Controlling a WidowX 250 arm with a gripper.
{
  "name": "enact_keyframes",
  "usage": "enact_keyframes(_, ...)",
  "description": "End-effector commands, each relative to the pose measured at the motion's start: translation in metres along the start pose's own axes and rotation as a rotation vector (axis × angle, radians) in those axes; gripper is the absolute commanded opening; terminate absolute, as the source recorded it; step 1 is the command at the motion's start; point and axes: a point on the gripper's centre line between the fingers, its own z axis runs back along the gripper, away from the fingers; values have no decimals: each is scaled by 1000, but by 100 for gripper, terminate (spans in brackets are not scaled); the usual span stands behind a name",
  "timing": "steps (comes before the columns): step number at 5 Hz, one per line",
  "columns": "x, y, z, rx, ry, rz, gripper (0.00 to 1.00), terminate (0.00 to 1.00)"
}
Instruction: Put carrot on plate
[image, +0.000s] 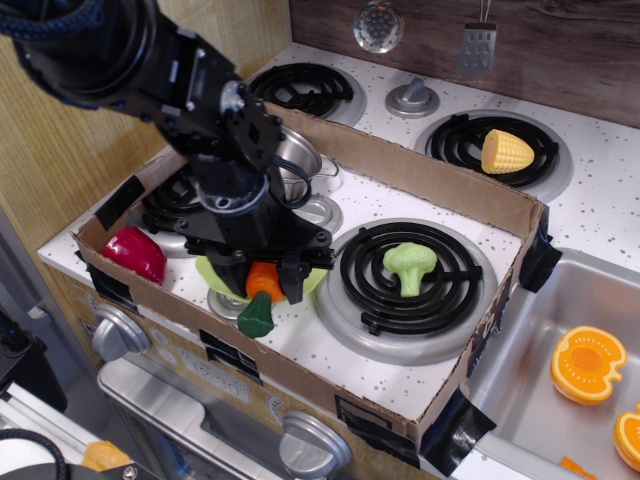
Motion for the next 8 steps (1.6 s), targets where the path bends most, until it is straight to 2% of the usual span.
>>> enact_keyframes(1, 21, 7, 11, 4, -56, -63, 100, 0)
enact_keyframes(3, 32, 5, 29, 79, -71, -127, 100, 0)
enact_keyframes(5, 56, -14, 71, 251, -17, -221, 100, 0)
enact_keyframes(6, 62, -27, 84, 284, 18, -199, 100, 0)
enact_keyframes(8, 62, -27, 84, 284, 18, -199, 100, 0)
